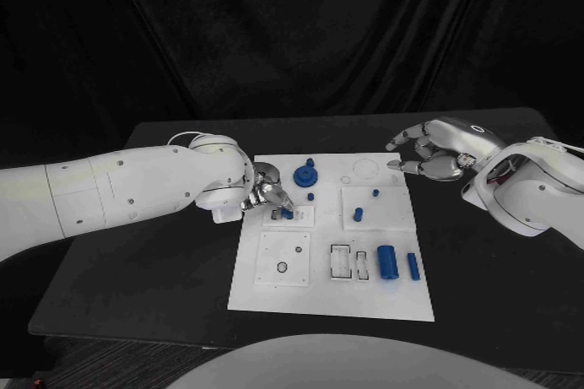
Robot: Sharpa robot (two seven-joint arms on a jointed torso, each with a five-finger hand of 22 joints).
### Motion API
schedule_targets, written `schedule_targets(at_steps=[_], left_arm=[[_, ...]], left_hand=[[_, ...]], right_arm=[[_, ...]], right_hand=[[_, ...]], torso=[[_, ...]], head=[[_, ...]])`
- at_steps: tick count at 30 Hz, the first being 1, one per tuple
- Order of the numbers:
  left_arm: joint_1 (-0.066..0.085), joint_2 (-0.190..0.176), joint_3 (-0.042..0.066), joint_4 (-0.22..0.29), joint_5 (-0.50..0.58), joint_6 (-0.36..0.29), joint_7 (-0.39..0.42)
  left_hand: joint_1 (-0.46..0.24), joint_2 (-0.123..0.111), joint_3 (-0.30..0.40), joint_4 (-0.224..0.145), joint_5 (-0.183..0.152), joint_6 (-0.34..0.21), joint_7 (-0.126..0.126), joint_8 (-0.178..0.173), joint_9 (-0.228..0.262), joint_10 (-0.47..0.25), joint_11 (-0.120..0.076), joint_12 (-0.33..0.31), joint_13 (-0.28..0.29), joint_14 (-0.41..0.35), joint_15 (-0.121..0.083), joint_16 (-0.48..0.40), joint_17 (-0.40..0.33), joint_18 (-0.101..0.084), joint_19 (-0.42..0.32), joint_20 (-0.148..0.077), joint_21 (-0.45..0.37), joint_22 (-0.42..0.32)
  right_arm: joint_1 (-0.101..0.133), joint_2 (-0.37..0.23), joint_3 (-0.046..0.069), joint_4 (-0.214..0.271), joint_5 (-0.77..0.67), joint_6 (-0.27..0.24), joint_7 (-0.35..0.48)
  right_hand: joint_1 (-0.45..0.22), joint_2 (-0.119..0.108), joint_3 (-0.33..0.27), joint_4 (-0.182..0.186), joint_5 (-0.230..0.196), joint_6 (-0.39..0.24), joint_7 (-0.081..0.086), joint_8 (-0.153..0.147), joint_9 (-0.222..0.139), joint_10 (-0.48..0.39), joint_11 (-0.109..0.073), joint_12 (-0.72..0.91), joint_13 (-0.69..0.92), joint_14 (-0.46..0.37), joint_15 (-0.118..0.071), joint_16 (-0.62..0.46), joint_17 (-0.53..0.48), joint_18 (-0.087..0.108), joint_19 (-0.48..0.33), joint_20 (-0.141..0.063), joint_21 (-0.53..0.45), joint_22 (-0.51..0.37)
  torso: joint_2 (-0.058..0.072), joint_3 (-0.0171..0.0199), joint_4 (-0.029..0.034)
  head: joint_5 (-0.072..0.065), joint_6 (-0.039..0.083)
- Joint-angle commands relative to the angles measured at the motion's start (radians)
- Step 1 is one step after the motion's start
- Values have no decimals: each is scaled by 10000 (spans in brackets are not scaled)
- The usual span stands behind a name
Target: Assemble the parts on the task board
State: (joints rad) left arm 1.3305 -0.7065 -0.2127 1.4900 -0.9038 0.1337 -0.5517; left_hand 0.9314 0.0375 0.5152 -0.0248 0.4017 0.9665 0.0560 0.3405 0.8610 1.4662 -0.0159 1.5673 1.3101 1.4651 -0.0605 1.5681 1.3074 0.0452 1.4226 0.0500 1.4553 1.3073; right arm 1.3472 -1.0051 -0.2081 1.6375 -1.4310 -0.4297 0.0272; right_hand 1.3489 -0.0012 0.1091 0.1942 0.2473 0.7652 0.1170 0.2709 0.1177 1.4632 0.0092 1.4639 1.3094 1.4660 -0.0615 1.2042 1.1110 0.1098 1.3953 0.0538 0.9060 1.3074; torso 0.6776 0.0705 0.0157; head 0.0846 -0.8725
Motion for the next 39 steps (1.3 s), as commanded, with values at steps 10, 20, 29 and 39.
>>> schedule_targets(at_steps=[10,20,29,39], left_arm=[[-110,-25,2,0,-317,-368,356],[-162,-45,2,34,-323,-234,438],[-185,-59,2,91,-323,-78,472],[-192,-62,2,89,-323,-40,533]], left_hand=[[-22,75,637,-566,39,-15,-15,-61,-8,915,-16,-94,2457,1057,-25,27,2633,44,-111,-3,-78,1182],[-22,81,658,-562,40,-31,-10,-96,-7,826,-12,-183,2355,1057,-21,27,2633,63,-169,3,-132,1130],[-59,16,566,-550,-512,-76,4,-242,22,740,13,-281,2249,1034,-4,8,2600,82,-231,33,-224,1082],[-801,-100,-820,691,-2274,14,80,-603,-54,695,89,-333,2191,1000,70,-22,2549,95,-253,96,-328,1083]], right_arm=[[-35,-1,6,-27,30,81,-176],[-56,2,6,-31,31,124,-185],[-63,-3,6,-21,31,150,-198],[-64,-13,6,-15,31,197,-215]], right_hand=[[112,17,-7,-76,47,47,-1,-9,-9,-37,43,-62,1046,194,52,-45,-8,79,-81,-16,-40,799],[119,14,0,-87,59,47,2,-12,-16,-38,45,-64,1045,191,53,-50,-11,79,-83,-15,-49,798],[123,14,4,-93,65,48,3,-14,-20,-47,47,-73,1033,188,54,-61,-24,82,-89,-15,-73,793],[129,11,9,-101,72,49,4,-16,-24,-47,48,-73,1033,186,55,-65,-28,82,-89,-14,-75,793]], torso=[[10,-12,-6],[25,-13,4],[21,-12,7],[16,-4,1]], head=[[58,-2],[91,-2],[99,-2],[134,-2]])
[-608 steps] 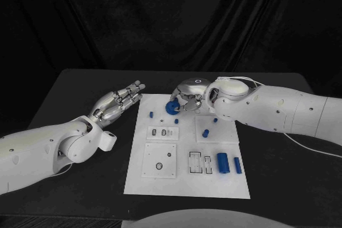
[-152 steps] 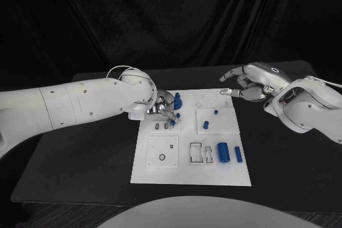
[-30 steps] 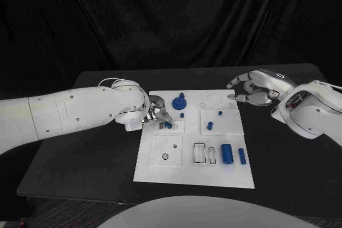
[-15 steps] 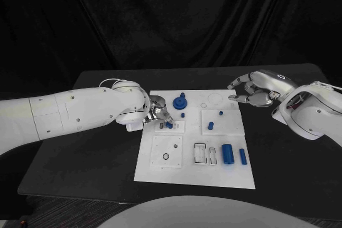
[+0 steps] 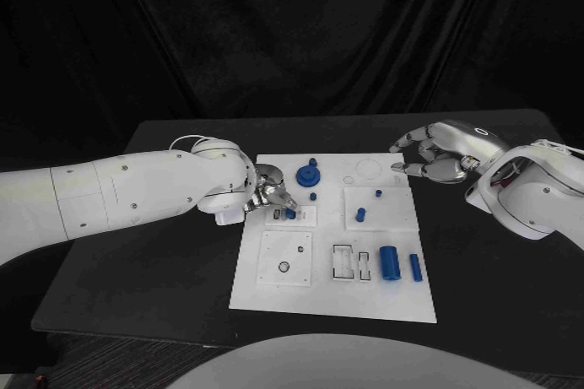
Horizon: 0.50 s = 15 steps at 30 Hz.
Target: Assemble the parts on the task board
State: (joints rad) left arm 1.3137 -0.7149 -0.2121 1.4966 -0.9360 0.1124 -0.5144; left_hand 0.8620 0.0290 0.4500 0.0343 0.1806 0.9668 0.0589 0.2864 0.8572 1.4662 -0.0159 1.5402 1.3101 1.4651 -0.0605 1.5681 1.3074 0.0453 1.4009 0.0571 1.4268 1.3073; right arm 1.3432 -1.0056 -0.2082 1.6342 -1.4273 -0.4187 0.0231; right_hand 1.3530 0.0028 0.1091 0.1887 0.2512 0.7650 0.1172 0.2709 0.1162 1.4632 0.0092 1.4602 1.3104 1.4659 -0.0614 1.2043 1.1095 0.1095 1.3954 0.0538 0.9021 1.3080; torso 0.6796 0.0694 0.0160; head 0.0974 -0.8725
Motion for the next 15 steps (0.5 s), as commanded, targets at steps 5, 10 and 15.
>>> schedule_targets(at_steps=[5,10,15], left_arm=[[-25,34,-4,6,-1,181,194],[-26,52,-4,-30,-1,194,204],[-26,66,-3,-62,-1,229,213]], left_hand=[[-415,-105,-876,716,-395,28,76,-174,-6,691,119,-64,2189,1000,108,-22,2549,100,-42,48,-80,1093],[-463,-111,-1435,1116,-745,109,45,-80,189,712,103,-41,2215,1027,89,0,2589,92,2,51,-74,1149],[-393,-88,-1622,1211,-820,113,23,34,368,720,88,-32,2224,1035,78,8,2602,88,23,41,-70,1176]], right_arm=[[-26,-10,6,13,-6,122,-184],[-29,-1,6,1,-6,139,-185],[-37,1,6,-11,-6,148,-185]], right_hand=[[94,-30,13,-52,41,52,2,-17,-11,-50,48,-38,1021,186,55,-67,-14,84,-90,-14,-39,788],[104,-31,20,-63,57,53,2,-18,-14,-54,48,-43,1015,181,55,-88,-39,89,-98,-13,-70,780],[110,-32,24,-69,65,54,2,-19,-16,-71,48,-60,992,180,55,-89,-40,90,-100,-13,-80,778]], torso=[[5,5,-4],[8,4,2],[7,2,1]], head=[[27,-2],[20,-2],[-3,-2]])
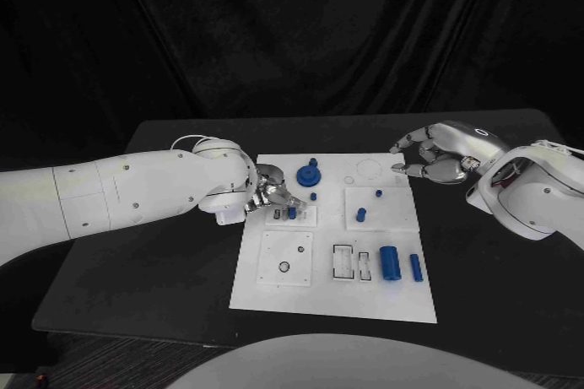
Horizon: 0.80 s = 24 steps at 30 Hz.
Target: Assemble the parts on the task board
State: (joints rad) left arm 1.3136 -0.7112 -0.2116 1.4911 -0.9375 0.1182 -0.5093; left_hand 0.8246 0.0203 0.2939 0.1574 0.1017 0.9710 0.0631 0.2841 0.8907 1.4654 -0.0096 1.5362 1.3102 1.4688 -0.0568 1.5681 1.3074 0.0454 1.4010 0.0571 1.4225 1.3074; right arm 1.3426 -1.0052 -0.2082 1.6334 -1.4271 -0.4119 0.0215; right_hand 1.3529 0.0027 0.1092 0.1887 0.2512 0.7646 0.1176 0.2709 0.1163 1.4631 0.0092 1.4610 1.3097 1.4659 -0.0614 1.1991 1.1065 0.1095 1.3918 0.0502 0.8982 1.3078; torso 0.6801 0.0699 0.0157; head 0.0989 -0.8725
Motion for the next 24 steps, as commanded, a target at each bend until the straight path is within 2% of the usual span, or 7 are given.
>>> schedule_targets(at_steps=[1,5,9,10,16,18,24], left_arm=[[-25,31,-8,-13,14,175,160],[-26,37,-8,-33,14,196,151],[-25,1,-7,9,14,102,154],[-25,-29,-6,47,14,49,146],[36,-297,-2,337,-5,-253,94],[142,-403,-1,430,-60,-336,125],[649,-785,2,709,-271,-527,232]], left_hand=[[1,3,-85,-13,-32,71,-22,79,64,724,21,2,2218,1000,39,9,2604,86,26,39,-25,1180],[124,34,-209,13,-32,84,-52,210,242,752,-3,30,2249,1020,20,26,2634,80,57,24,-11,1213],[307,87,-448,83,-49,125,-132,534,634,842,-73,121,2350,1020,-40,27,2634,56,161,-30,53,1306],[403,113,-531,94,-31,99,-158,673,823,866,-98,146,2378,1020,-65,27,2634,48,195,-53,71,1337],[670,95,-738,75,11,63,-229,986,1227,964,-162,248,2493,1020,-124,27,2634,14,327,-110,163,1450],[737,85,-781,63,19,65,-247,1048,1302,989,-181,275,2524,1020,-141,27,2634,4,364,-125,189,1480],[1019,98,-1041,98,38,135,-363,1391,1681,1054,-300,346,2606,1020,-255,27,2634,-73,641,-235,412,1703]], right_arm=[[-34,-4,6,-5,-8,82,-169],[-48,-5,6,-13,-7,84,-161],[-60,-12,6,-15,-6,64,-139],[-62,-22,6,-8,-6,54,-132],[-67,-78,6,22,2,-32,-91],[-67,-86,6,22,23,-57,-75],[-68,-67,6,-1,59,-123,-1]], right_hand=[[111,-31,23,-68,65,58,-2,-19,-17,-70,48,-69,999,180,55,-37,-9,91,-64,23,-41,779],[113,-33,25,-73,71,58,-1,-20,-20,-92,48,-91,968,179,56,-44,-17,92,-66,23,-49,778],[113,-33,26,-74,73,58,-1,-21,-20,-104,48,-103,952,176,56,-54,-29,94,-70,23,-63,774],[113,-34,26,-74,73,58,0,-21,-21,-111,48,-111,941,175,56,-60,-37,96,-72,23,-72,772],[108,-38,24,-73,75,57,1,-23,-23,-187,50,-189,835,175,56,-57,-33,96,-72,23,-74,772],[90,-44,18,-66,75,54,4,-27,-28,-198,52,-202,819,176,57,-55,-29,96,-72,24,-80,771],[53,-48,8,-46,70,56,7,-31,-36,-205,55,-213,806,183,58,-37,-7,92,-63,25,-63,777]], torso=[[2,-4,8],[-3,0,13],[-9,-1,-2],[-10,-3,-9],[-21,-6,-18],[-21,-5,-17],[3,-8,-9]], head=[[-25,-2],[-40,-2],[-38,-2],[-39,-2],[-107,-2],[-106,-2],[-133,-2]])
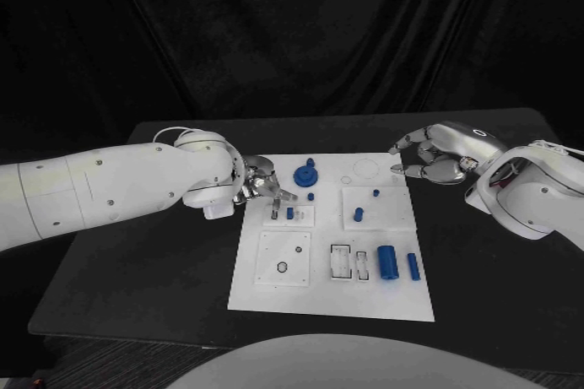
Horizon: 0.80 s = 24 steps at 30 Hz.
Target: Assemble the parts on the task board
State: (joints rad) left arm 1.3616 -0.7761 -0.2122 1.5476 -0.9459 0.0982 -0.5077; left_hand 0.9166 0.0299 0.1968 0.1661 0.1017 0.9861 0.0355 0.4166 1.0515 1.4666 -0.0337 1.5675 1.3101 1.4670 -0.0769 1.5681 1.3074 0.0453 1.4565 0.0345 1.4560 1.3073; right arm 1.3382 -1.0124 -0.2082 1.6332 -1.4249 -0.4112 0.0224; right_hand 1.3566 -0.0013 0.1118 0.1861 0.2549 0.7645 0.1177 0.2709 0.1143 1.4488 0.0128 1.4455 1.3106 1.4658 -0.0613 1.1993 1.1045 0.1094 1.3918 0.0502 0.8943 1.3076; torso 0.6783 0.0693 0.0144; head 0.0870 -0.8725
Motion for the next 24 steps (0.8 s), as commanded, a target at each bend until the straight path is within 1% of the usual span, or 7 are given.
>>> schedule_targets(at_steps=[1,4,9,12,17,20,24], left_arm=[[221,-174,7,163,-217,-370,238],[482,-295,8,157,-459,-606,387],[685,-372,8,-42,-866,-724,567],[733,-302,8,-305,-968,-565,587],[756,-104,5,-876,-1039,-197,563],[727,69,3,-1308,-1056,-63,597],[662,245,1,-1703,-1063,15,657]], left_hand=[[111,0,-92,18,32,-14,-95,85,94,1042,-66,33,2607,1038,-61,27,2634,-80,111,-16,99,1725],[197,4,-178,40,24,-21,-126,162,187,1042,-100,33,2607,1038,-97,27,2634,-102,191,-52,165,1789],[348,-1,-217,-7,79,-16,-155,217,253,1042,-126,33,2607,1038,-122,27,2634,-110,223,-79,186,1814],[415,3,-219,-28,113,-29,-159,222,268,1042,-132,33,2607,1038,-129,27,2634,-110,226,-86,185,1816],[506,30,-214,-48,155,-79,-156,201,273,1042,-133,33,2607,1038,-132,27,2634,-103,209,-94,162,1801],[584,83,-218,-32,187,-208,-117,86,225,1042,-105,33,2607,1038,-118,27,2634,-93,176,-89,122,1777],[629,109,-259,11,200,-313,-66,-74,131,1042,-64,33,2607,1038,-86,27,2634,-86,153,-72,91,1765]], right_arm=[[-24,8,6,-3,39,-138,-4],[-24,24,6,-32,58,-151,25],[-28,77,6,-76,135,-133,66],[-47,98,6,-98,154,-127,92],[-90,121,6,-137,167,-94,131],[-126,117,6,-147,171,-79,159],[-150,109,7,-154,172,-50,173]], right_hand=[[1,-9,-21,-12,29,57,6,-32,-20,-60,19,-58,797,189,56,-30,23,89,-56,25,-5,785],[-13,-8,-25,-4,24,59,5,-33,-23,-51,18,-50,807,193,55,-23,31,86,-50,25,8,790],[-38,-6,-30,10,16,61,4,-35,-28,-60,16,-64,788,202,54,-7,50,81,-37,24,36,799],[-41,-4,-29,12,17,61,4,-36,-29,-71,16,-76,771,205,54,-2,55,82,-37,24,32,798],[-44,-2,-29,14,18,61,3,-36,-30,-84,16,-90,752,207,53,1,58,81,-35,24,36,799],[-46,3,-25,14,29,58,2,-40,-34,-95,14,-104,733,210,52,3,59,82,-33,24,32,799],[-44,7,-21,12,40,57,1,-42,-37,-91,14,-102,735,212,51,-1,53,82,-31,23,31,799]], torso=[[21,-4,5],[7,2,-1],[20,-1,-25],[51,-1,-30],[48,-1,11],[39,2,34],[39,-16,40]], head=[[-13,-2],[10,-2],[81,-2],[95,-2],[50,-2],[24,-2],[-3,-2]])
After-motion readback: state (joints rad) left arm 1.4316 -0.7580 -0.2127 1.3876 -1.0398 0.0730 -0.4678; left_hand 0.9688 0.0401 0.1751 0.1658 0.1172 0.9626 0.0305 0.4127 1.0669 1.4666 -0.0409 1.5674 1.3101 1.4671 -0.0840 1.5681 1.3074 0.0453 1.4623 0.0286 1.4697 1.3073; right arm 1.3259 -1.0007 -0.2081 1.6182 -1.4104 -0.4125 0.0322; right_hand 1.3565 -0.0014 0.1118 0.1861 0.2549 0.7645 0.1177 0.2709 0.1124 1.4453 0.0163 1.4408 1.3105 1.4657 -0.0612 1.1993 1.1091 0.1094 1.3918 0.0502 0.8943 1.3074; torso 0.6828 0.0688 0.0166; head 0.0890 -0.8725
